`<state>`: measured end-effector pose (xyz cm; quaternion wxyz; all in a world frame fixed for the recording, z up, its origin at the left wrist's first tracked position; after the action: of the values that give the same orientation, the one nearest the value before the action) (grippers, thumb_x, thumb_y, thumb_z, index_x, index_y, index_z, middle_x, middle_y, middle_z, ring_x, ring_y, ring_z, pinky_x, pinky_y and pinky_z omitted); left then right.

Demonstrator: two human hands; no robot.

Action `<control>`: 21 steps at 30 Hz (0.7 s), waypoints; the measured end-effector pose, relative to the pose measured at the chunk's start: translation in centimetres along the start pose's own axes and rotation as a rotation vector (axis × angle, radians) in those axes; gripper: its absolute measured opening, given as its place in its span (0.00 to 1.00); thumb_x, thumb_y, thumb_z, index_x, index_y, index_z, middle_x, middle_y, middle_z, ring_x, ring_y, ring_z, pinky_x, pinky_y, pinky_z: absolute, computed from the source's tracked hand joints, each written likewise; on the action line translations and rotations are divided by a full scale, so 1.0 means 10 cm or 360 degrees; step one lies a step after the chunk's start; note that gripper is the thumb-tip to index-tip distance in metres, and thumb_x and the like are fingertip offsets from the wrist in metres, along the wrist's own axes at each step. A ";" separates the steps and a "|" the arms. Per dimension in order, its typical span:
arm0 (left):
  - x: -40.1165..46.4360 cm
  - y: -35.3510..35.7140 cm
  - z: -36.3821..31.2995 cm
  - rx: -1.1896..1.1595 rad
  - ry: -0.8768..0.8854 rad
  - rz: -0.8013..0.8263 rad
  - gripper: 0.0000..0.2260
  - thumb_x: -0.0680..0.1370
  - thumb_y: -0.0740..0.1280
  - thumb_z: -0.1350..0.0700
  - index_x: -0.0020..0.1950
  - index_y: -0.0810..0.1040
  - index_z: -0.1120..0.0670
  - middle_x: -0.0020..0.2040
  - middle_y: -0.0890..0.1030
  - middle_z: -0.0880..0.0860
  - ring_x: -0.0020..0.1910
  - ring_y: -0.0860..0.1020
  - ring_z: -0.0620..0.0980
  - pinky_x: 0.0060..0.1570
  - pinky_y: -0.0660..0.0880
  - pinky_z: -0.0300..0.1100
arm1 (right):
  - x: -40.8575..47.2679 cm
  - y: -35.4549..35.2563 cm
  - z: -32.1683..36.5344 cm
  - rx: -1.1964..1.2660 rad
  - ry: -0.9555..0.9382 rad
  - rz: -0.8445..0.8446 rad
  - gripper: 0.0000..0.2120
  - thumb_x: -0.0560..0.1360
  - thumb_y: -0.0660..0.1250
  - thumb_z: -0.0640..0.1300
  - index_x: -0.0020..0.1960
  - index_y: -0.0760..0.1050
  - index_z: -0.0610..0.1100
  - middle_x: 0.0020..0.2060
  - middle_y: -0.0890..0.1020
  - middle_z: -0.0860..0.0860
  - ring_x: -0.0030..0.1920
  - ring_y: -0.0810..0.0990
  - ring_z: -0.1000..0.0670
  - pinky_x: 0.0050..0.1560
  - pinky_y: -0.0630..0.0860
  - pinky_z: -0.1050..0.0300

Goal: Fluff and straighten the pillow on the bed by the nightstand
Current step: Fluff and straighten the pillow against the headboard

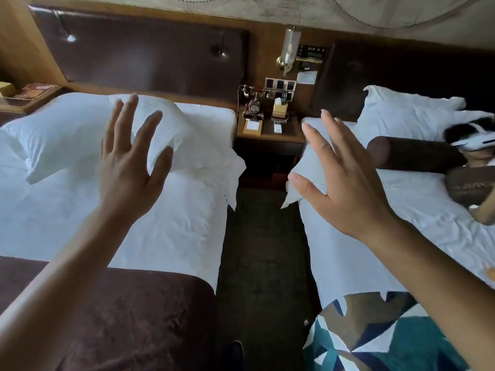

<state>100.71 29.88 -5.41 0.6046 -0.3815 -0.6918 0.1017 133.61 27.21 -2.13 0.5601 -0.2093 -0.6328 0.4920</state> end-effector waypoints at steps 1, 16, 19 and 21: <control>0.14 0.12 0.03 -0.0022 -0.0012 -0.0010 0.23 0.87 0.59 0.45 0.80 0.68 0.52 0.85 0.58 0.58 0.85 0.54 0.61 0.80 0.56 0.55 | 0.17 0.06 -0.10 -0.0008 -0.0008 0.0005 0.35 0.81 0.56 0.65 0.83 0.56 0.51 0.84 0.53 0.47 0.83 0.52 0.43 0.79 0.58 0.40; 1.36 1.59 0.07 0.0327 -0.0166 -0.0075 0.26 0.87 0.55 0.41 0.82 0.65 0.53 0.85 0.58 0.60 0.82 0.60 0.64 0.76 0.62 0.62 | 1.90 1.22 -1.73 0.0125 -0.0094 -0.0041 0.36 0.82 0.56 0.66 0.84 0.52 0.52 0.84 0.52 0.47 0.84 0.50 0.43 0.80 0.55 0.36; 1.62 1.71 -0.05 0.0480 -0.0194 -0.0154 0.27 0.87 0.55 0.41 0.81 0.66 0.54 0.84 0.59 0.62 0.84 0.57 0.65 0.79 0.58 0.64 | 2.29 1.39 -2.06 0.0166 -0.0156 -0.0031 0.36 0.81 0.54 0.67 0.84 0.52 0.52 0.84 0.52 0.46 0.84 0.49 0.43 0.80 0.54 0.35; 1.81 1.76 -0.15 0.0541 -0.0218 -0.0187 0.27 0.87 0.55 0.42 0.81 0.67 0.56 0.84 0.59 0.63 0.83 0.56 0.67 0.80 0.57 0.65 | 2.57 1.39 -2.22 0.0220 -0.0233 -0.0063 0.36 0.82 0.53 0.67 0.84 0.53 0.51 0.84 0.53 0.45 0.84 0.51 0.42 0.79 0.55 0.34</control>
<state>109.63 53.28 -1.94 0.6167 -0.2249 -0.7253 0.2073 142.63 62.77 -3.63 0.5351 -0.1210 -0.6406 0.5373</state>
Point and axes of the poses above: each hand's wrist, its own x-axis towards the middle knuckle, its own y-axis out of the palm, z = x × y, the point moved 7 cm from there along x, towards the middle knuckle
